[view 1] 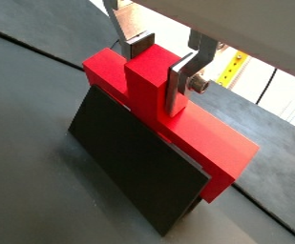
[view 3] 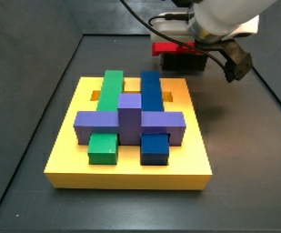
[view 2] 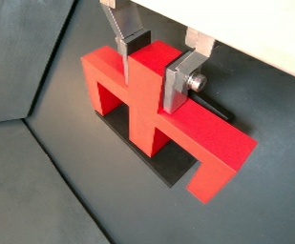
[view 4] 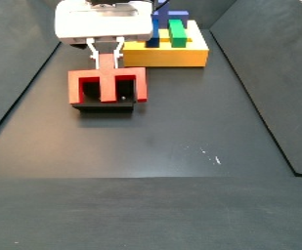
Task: Pick up the red object. Move up. Place the red object on the fixture. Regrasp the red object. Move to above the board. Insert the red object.
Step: Regrasp the red object, then move to above the board.
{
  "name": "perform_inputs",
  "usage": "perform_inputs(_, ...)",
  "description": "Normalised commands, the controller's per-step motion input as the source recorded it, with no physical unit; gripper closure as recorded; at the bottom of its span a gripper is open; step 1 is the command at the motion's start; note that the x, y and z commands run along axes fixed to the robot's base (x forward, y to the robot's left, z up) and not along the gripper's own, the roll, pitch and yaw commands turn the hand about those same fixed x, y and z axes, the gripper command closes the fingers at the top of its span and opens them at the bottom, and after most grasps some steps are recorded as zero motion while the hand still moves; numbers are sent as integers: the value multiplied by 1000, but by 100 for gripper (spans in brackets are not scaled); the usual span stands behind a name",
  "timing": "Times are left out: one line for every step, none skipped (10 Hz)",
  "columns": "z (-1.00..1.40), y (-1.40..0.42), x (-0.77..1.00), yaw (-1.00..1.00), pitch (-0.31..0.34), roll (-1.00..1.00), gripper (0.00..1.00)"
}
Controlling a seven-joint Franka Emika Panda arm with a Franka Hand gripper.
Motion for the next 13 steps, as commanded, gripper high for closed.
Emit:
perform_inputs(0,0,0,0,0,0,100)
perform_inputs(0,0,0,0,0,0,100)
perform_inputs(0,0,0,0,0,0,100)
perform_inputs(0,0,0,0,0,0,100)
perform_inputs(0,0,0,0,0,0,100)
perform_inputs(0,0,0,0,0,0,100)
perform_inputs(1400,0,0,0,0,0,100)
perform_inputs(1400,0,15,-22,-9,-16,100)
perform_inputs(1400,-15,-7,-29,-17,-77,100)
perform_inputs(1400,2,-1,-25,2,-42,100)
perform_inputs(1400,-13,15,-26,42,-14,100)
perform_inputs(1400,-27,17,-25,55,5,100)
perform_inputs(1400,-19,31,-12,75,-16,100)
